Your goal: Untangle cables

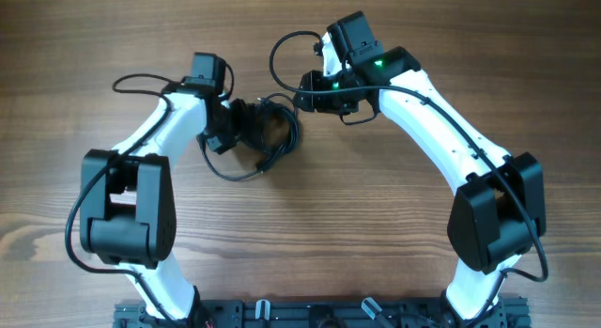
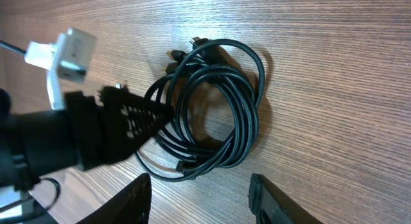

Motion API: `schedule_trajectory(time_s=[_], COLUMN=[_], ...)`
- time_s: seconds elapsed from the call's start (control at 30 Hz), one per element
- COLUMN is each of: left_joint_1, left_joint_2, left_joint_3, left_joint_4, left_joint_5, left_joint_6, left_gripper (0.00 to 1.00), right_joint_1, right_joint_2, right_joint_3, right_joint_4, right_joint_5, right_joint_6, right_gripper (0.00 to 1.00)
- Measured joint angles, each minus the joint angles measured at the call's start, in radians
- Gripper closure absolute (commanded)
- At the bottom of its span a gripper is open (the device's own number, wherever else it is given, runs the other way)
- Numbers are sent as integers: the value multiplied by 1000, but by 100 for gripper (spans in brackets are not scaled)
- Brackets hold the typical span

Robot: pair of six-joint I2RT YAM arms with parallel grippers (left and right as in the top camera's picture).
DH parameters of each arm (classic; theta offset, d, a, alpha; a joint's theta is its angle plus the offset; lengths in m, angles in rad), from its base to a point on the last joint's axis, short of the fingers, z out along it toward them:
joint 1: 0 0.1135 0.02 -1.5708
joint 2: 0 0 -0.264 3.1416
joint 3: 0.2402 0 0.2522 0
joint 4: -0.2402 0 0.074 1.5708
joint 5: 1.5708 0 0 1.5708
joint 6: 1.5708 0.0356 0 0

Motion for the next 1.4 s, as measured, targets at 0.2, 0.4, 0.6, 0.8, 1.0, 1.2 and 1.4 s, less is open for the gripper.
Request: schedule_trajectory(time_s=[0.2, 0.4, 0.6, 0.8, 1.0, 1.2, 1.4], left_joint_1=[-18, -18, -3, 65, 84, 93, 94], left_joint_2=[3, 6, 18, -68, -92, -89, -85], left_joint_3=[-71, -75, -77, -45, -37, -38, -56], left_joint_4=[101, 119, 126, 150, 203, 217, 331], left_joint_5=[5, 8, 93, 418, 628, 721, 885], left_joint_6=[5, 12, 60, 198, 160, 130, 30], left_gripper=[61, 96, 96, 96, 96, 96, 96], right_joint_1=[0, 15, 55, 55, 90, 90, 67], right_joint_2=[0, 0, 0, 0, 0, 56, 140], right_joint_3=[0, 0, 0, -1, -1, 0, 5], right_joint_4=[-4, 10, 24, 49, 74, 167, 322], right_joint_5=[2, 4, 3, -49, -37, 8, 36], right_joint_6=[-1, -1, -5, 19, 121, 214, 284], right_gripper=[49, 49, 50, 63, 63, 63, 75])
